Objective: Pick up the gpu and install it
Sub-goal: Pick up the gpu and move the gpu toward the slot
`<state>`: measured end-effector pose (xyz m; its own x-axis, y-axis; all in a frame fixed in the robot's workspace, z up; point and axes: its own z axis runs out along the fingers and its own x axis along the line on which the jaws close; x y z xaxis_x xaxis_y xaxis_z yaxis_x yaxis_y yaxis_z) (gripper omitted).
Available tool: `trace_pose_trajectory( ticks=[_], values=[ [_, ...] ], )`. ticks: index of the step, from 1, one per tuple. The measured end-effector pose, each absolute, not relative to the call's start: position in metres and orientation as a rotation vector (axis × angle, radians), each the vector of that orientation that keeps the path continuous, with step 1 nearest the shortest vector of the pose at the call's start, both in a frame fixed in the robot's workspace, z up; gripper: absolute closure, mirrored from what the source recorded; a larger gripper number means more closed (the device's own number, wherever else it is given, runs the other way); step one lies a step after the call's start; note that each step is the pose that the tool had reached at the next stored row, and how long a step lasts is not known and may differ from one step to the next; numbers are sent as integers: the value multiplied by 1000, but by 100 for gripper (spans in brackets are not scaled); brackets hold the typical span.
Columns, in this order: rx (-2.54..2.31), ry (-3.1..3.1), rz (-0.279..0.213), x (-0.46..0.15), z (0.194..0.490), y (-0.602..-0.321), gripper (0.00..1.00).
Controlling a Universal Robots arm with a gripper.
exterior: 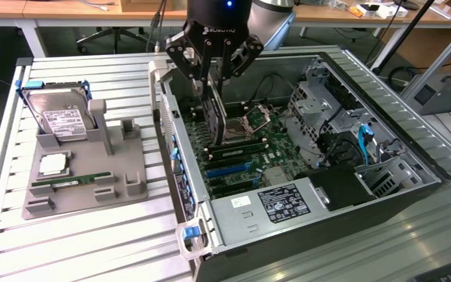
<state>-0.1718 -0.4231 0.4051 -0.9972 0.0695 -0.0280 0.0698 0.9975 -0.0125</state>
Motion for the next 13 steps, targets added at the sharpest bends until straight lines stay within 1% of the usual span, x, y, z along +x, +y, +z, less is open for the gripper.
trace_pose_trajectory(
  ticks=[13],
  values=[
    [108,3112,-24,-162,402,-423,73]
  ],
)
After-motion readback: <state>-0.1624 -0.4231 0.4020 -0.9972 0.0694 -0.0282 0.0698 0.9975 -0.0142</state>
